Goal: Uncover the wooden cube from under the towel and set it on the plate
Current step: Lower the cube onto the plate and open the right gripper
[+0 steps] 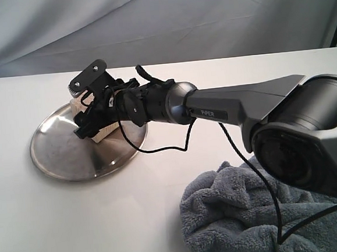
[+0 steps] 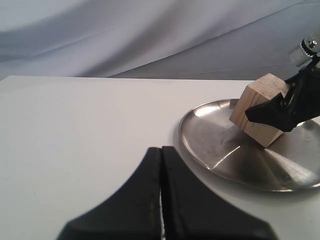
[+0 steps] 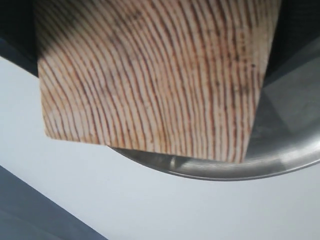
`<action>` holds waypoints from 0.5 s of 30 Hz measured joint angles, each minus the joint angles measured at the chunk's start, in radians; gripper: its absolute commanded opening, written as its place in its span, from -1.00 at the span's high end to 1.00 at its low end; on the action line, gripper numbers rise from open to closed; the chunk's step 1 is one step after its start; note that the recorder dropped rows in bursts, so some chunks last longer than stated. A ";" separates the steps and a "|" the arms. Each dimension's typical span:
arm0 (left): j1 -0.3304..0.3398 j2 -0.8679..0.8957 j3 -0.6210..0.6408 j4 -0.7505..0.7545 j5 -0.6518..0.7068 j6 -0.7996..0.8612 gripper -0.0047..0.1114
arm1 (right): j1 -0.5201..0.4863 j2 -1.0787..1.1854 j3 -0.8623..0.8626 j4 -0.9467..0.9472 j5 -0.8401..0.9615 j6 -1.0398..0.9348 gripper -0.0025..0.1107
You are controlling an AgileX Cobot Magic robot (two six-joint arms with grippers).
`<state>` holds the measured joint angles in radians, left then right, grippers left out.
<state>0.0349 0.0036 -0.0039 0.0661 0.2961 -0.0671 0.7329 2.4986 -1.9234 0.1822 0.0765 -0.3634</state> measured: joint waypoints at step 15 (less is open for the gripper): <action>0.000 0.000 0.000 0.000 0.000 0.000 0.92 | 0.004 -0.002 -0.005 -0.007 -0.033 -0.002 -0.90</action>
<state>0.0349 0.0036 -0.0039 0.0661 0.2961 -0.0671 0.7371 2.4966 -1.9279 0.1756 0.0430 -0.3654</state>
